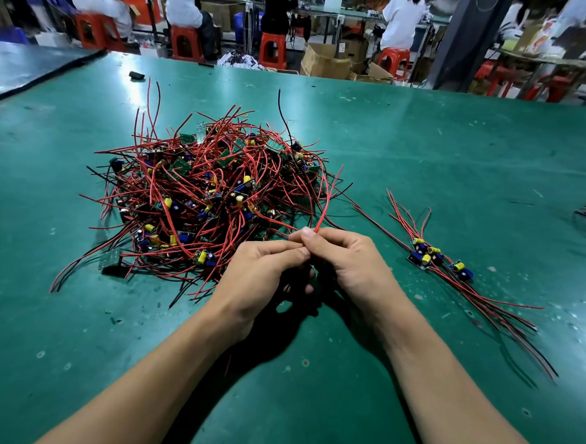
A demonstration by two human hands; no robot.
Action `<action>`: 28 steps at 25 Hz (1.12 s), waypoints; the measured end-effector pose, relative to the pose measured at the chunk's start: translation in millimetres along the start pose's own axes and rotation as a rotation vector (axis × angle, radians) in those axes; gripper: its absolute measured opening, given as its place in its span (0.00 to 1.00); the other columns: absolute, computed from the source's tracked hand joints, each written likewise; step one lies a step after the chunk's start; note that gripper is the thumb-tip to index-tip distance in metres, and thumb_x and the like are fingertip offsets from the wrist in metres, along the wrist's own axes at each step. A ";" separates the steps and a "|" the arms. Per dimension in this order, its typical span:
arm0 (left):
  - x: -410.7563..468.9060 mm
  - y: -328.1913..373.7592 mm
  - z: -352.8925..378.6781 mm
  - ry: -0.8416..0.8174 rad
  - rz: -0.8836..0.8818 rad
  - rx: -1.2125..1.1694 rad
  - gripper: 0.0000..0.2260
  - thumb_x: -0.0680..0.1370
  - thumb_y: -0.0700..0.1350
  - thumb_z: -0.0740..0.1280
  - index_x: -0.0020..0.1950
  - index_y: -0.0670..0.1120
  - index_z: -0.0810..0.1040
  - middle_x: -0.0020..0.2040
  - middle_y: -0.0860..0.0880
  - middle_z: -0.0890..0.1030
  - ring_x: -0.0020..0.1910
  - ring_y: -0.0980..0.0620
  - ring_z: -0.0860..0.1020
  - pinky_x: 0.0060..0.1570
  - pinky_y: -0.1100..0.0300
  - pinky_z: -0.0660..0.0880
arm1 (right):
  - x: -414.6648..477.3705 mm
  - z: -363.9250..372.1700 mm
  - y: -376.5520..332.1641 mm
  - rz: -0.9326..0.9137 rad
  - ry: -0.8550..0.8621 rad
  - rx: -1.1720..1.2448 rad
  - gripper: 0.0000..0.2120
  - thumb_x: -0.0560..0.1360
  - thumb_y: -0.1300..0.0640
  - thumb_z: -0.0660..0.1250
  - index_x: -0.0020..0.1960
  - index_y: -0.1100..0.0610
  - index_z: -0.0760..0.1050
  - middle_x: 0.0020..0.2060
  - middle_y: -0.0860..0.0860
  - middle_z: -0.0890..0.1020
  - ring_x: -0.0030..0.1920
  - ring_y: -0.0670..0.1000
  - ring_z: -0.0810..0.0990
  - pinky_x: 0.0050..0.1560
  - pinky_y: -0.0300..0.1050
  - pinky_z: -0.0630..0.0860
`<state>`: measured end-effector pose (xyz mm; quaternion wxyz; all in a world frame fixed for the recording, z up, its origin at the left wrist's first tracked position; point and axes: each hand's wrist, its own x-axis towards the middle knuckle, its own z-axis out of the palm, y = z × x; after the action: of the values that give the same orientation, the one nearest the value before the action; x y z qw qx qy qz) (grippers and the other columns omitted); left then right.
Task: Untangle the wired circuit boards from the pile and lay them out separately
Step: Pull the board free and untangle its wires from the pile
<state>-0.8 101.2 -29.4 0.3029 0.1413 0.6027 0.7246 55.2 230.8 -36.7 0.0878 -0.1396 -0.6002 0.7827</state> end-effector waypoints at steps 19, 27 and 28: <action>1.9 5.9 -0.2 -0.152 -0.126 0.022 0.06 0.77 0.37 0.67 0.42 0.39 0.82 0.35 0.41 0.79 0.29 0.47 0.77 0.28 0.62 0.74 | 22.2 -15.7 -2.8 -0.284 0.542 0.056 0.10 0.76 0.58 0.73 0.38 0.57 0.77 0.33 0.56 0.71 0.22 0.45 0.59 0.23 0.36 0.57; 1.1 6.3 -2.7 -0.156 -0.115 0.023 0.07 0.76 0.37 0.66 0.42 0.39 0.82 0.35 0.42 0.80 0.30 0.47 0.76 0.28 0.62 0.74 | 14.4 -17.7 -16.7 -0.054 0.316 0.499 0.15 0.81 0.53 0.66 0.39 0.60 0.81 0.28 0.46 0.71 0.20 0.42 0.61 0.20 0.34 0.59; 0.9 6.1 -3.5 -0.155 -0.113 0.028 0.07 0.76 0.36 0.66 0.42 0.39 0.82 0.35 0.42 0.80 0.30 0.47 0.76 0.28 0.62 0.74 | 13.6 -19.7 -18.7 -0.010 0.283 0.562 0.18 0.81 0.52 0.65 0.37 0.60 0.82 0.28 0.47 0.70 0.20 0.42 0.61 0.20 0.34 0.59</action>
<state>-5.1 98.5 -24.5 0.3868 0.1671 0.5946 0.6848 48.2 257.9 -24.9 0.2093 -0.2143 -0.3428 0.8903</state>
